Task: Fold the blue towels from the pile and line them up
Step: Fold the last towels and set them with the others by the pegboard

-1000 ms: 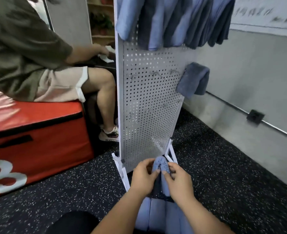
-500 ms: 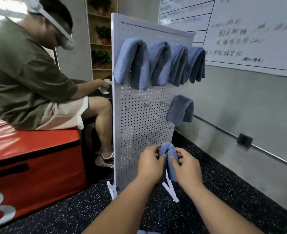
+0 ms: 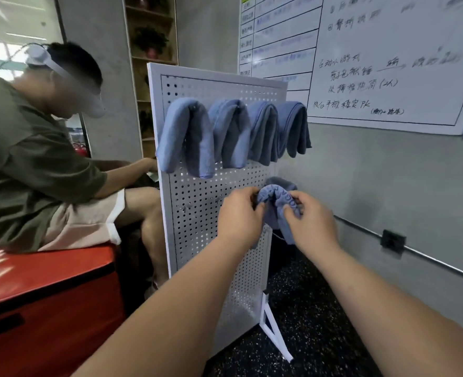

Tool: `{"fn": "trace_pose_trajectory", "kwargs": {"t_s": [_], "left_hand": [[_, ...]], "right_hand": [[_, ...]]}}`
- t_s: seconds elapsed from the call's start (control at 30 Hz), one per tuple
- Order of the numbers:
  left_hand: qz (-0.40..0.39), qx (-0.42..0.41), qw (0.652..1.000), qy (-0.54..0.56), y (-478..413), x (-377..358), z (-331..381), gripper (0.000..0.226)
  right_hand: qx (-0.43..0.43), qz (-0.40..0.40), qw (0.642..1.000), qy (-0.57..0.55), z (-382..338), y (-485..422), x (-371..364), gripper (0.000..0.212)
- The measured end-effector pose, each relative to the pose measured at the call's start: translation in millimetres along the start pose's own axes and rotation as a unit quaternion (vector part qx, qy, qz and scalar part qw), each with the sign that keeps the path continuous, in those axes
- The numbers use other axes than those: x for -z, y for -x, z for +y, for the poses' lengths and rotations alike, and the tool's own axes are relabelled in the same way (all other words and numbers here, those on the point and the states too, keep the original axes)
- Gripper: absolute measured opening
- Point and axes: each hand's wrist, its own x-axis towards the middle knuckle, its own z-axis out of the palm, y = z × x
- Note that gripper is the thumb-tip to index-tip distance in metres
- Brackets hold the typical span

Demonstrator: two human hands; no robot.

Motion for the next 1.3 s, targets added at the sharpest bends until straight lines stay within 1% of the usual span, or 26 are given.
{"fn": "trace_pose_trajectory", "kwargs": {"t_s": [0.1,0.2,0.4,0.53,0.63,0.73,0.87,0.93,1.03,1.1,1.3], "left_hand": [[0.021,-0.002,1.000,-0.012,-14.1,-3.6,-0.9,0.022],[0.035,-0.007,0.999,-0.025,-23.9,-13.6,-4.8,0.023],[0.079,-0.017,0.995,-0.061,-33.9,-30.4,-14.6,0.027],[0.072,0.005,0.995,-0.072,-41.2,-39.7,-25.6,0.027],[0.075,0.013,0.991,-0.107,-45.8,-44.6,-32.6,0.029],[0.100,0.016,0.986,-0.132,-47.0,-48.9,-36.8,0.026],[0.128,0.019,0.978,-0.164,-43.2,-57.0,-46.9,0.023],[0.146,0.015,0.972,-0.182,-41.0,-60.3,-54.3,0.021],[0.156,0.003,0.964,-0.217,-39.8,-62.3,-62.8,0.019],[0.146,-0.015,0.961,-0.234,-38.9,-61.6,-64.8,0.019],[0.102,-0.116,0.946,-0.285,-38.1,-55.6,-69.1,0.027]], "right_hand": [[0.016,-0.003,1.000,0.010,-0.8,-18.9,-3.5,0.028],[0.008,-0.010,1.000,0.015,0.6,-31.8,-11.7,0.031],[0.006,-0.015,1.000,0.004,7.6,-49.0,-33.5,0.027],[0.006,-0.022,1.000,0.007,20.3,-50.9,-47.7,0.029],[-0.008,-0.029,0.999,0.012,30.2,-49.8,-56.6,0.027],[-0.020,-0.027,0.999,-0.001,34.3,-50.3,-66.0,0.023],[-0.014,-0.026,0.999,-0.039,36.7,-51.5,-82.4,0.020],[0.000,-0.030,0.999,-0.023,38.8,-49.8,-89.3,0.016],[0.018,-0.034,0.999,0.025,42.6,-43.5,-96.1,0.010],[0.022,-0.037,0.998,0.034,48.3,-40.3,-100.2,0.006],[0.041,-0.048,0.998,0.017,64.3,-34.1,-107.1,0.016]]}}
